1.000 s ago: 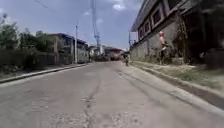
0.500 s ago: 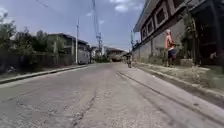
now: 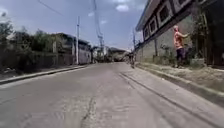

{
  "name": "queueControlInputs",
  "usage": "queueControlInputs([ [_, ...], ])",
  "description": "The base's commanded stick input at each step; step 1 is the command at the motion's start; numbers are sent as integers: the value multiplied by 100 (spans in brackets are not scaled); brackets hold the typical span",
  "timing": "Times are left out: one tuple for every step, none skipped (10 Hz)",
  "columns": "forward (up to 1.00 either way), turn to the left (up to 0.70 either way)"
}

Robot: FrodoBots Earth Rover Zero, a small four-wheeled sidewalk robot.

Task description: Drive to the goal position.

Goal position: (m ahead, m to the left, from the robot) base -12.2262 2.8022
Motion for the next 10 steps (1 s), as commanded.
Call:
queueControlInputs([
  [100,-28],
  [100,-8],
  [100,0],
  [100,0],
  [100,0],
  [100,0],
  [100,0],
  [100,0],
  [100,0],
  [100,0],
])
